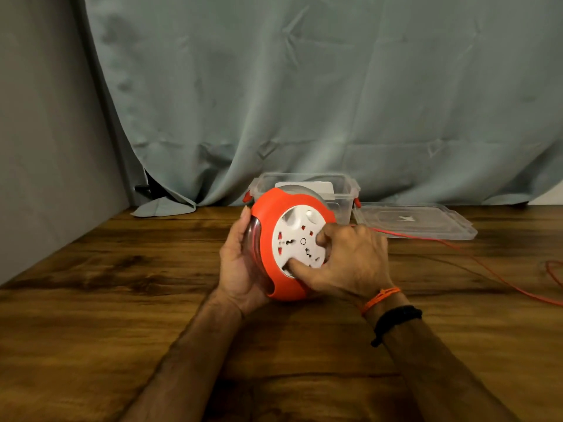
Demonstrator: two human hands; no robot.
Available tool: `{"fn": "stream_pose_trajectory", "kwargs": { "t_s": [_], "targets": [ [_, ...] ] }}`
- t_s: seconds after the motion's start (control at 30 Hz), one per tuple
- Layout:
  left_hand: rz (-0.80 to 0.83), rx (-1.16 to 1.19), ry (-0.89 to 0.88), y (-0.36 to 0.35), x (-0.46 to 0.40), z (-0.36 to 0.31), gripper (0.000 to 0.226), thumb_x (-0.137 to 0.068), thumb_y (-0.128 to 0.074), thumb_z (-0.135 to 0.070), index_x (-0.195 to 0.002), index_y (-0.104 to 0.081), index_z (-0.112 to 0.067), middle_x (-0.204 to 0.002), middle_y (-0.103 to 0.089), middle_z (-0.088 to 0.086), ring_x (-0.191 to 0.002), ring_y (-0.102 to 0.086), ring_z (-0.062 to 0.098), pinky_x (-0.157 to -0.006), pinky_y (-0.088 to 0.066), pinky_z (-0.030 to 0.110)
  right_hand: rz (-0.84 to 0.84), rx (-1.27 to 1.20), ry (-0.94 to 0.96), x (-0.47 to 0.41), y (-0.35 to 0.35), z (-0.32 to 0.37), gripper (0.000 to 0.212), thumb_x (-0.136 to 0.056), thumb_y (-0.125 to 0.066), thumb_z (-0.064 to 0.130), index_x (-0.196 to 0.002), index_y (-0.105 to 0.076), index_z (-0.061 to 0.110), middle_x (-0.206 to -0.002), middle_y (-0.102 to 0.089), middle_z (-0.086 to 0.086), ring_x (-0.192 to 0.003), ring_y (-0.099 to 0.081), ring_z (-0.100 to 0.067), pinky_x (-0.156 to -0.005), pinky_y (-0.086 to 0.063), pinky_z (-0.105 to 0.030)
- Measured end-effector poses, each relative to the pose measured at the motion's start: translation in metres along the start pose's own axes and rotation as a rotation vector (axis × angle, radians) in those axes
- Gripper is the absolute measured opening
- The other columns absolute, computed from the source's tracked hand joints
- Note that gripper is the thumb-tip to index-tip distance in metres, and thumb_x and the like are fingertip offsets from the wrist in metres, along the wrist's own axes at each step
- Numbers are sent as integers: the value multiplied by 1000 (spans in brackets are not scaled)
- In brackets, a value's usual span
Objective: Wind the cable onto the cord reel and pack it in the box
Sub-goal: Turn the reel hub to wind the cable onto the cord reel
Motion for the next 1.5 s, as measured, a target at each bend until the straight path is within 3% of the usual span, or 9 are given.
{"fn": "stream_pose_trajectory", "kwargs": {
  "t_s": [0.07,0.2,0.33,0.47,0.6,0.73,1.07,1.27,1.5],
  "targets": [
    [-26,-3,-11,-1,1,-1,64,-90,-41,-60,-119,-71,-11,-121,-69,17,-114,-65,32,-88,-56,44,30,-23,-79,3,-7,4,75,-57,-38,88,-55,-58,16,-55,-61,4,-64,-62,-19,-60,-41,-25],
    [0,38,0,-1,0,-2,66,-90,-41,-60,-120,-70,-9,-123,-68,18,-116,-63,33,-90,-55,45,52,-119,-112,2,-11,5,82,-64,-32,90,-45,-54,13,-45,-57,4,-55,-60,-16,-59,-52,-31],
    [42,22,72,0,0,6,73,-83,-48,-67,-131,-62,-15,-135,-59,20,-125,-54,42,-99,-43,65,39,-196,-13,-4,-1,3,68,-66,-49,85,-48,-61,21,-39,-50,12,-49,-55,-5,-58,-50,-27],
    [28,25,239,7,4,21,81,-74,-52,-78,-137,-54,-27,-144,-51,19,-131,-43,50,-98,-18,84,75,-270,163,-7,11,2,28,-71,-70,51,-86,-63,28,-44,-45,12,-49,-48,-5,-65,-53,-34],
    [79,57,270,7,5,24,81,-74,-52,-78,-136,-56,-26,-143,-52,19,-131,-42,50,-99,-16,83,223,-155,226,-5,-2,8,62,-72,-66,36,-131,-48,31,-51,-40,15,-58,-50,-16,-75,-54,-39],
    [131,65,289,1,6,25,82,-76,-51,-77,-138,-53,-24,-144,-51,19,-131,-43,49,-99,-15,83,222,-74,243,-4,-8,10,67,-73,-63,39,-137,-43,32,-67,-59,5,-71,-63,-26,-78,-54,-40],
    [133,32,251,-2,5,22,82,-76,-55,-75,-139,-52,-24,-145,-49,20,-134,-40,49,-100,-16,83,58,-22,224,-3,2,6,66,-64,-61,54,-126,-57,32,-67,-66,1,-70,-65,-28,-73,-54,-39],
    [12,-4,-20,-1,-1,-1,67,-85,-52,-61,-126,-66,-10,-128,-64,21,-121,-59,36,-96,-51,51,2,5,-28,0,-5,2,70,-53,-43,88,-61,-63,22,-61,-64,4,-70,-62,-23,-64,-38,-28],
    [14,17,-2,4,-1,-2,72,-84,-51,-64,-129,-63,-9,-131,-61,23,-123,-57,40,-99,-48,55,33,-39,-21,0,-9,9,82,-62,-31,94,-54,-61,18,-52,-59,7,-62,-59,-17,-59,-43,-26]
  ]
}}
Point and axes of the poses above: each hand's wrist, its own x-axis away from the middle knuckle, its own y-axis out of the back of the hand, z = x × y, the point moved 10 cm from there along -x, towards the middle knuckle
